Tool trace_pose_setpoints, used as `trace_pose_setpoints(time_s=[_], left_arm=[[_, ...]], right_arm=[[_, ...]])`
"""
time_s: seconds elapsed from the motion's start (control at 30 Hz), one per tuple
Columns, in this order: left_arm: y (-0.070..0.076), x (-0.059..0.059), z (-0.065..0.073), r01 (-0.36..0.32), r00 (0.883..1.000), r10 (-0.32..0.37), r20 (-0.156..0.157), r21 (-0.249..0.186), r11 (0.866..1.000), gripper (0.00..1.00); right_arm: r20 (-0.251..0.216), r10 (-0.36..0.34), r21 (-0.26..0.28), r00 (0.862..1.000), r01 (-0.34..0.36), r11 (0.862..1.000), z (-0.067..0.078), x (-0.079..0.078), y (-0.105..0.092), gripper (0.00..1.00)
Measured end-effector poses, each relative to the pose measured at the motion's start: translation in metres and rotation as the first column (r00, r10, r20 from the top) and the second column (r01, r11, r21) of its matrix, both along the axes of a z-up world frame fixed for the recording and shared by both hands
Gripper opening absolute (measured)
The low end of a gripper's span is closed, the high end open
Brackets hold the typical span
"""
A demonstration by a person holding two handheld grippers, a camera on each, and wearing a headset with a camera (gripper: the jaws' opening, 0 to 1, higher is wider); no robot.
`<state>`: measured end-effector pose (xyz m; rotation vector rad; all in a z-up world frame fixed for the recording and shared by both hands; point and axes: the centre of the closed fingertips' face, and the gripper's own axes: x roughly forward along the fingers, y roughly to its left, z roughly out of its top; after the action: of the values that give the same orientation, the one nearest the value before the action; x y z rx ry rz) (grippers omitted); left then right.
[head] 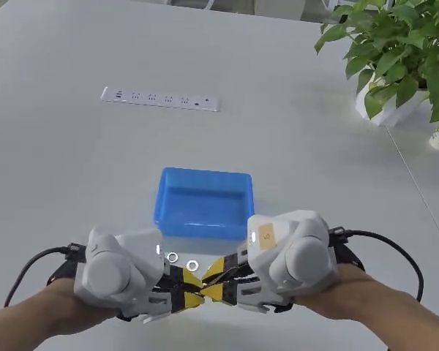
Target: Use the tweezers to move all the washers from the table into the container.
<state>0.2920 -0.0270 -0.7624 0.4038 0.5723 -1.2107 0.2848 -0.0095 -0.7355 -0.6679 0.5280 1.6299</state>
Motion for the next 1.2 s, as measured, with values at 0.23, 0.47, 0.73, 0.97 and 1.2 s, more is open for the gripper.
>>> trace_pose_setpoints(time_s=[0.23,0.47,0.73,0.97,1.2], left_arm=[[0.0003,0.0004,0.0011,0.005,1.0,-0.005,0.009,0.002,1.0,0.07],[-0.0005,-0.0007,0.0,0.006,1.0,-0.007,0.006,0.004,1.0,0.07],[-0.0012,0.0,-0.0015,0.018,1.0,-0.018,0.016,0.009,1.0,0.07],[-0.0012,-0.0002,-0.0021,0.031,0.999,-0.031,0.023,0.009,0.999,0.08],[-0.0034,-0.0013,-0.0027,0.049,0.998,-0.05,0.027,0.012,0.999,0.09]], right_arm=[[0.001,-0.003,-0.006,1.0,0.003,1.0,-0.0004,0.0005,-0.0022,0.08],[-0.008,-0.008,-0.018,1.0,0.008,1.0,-0.0026,-0.0002,-0.0053,0.08],[-0.005,-0.018,-0.034,1.0,0.018,0.999,-0.004,-0.0001,-0.005,0.06],[-0.009,-0.021,-0.042,1.0,0.021,0.999,-0.0045,-0.0003,-0.0045,0.06],[-0.007,-0.009,-0.055,1.0,0.009,0.998,-0.0046,-0.0016,-0.0049,0.06]])
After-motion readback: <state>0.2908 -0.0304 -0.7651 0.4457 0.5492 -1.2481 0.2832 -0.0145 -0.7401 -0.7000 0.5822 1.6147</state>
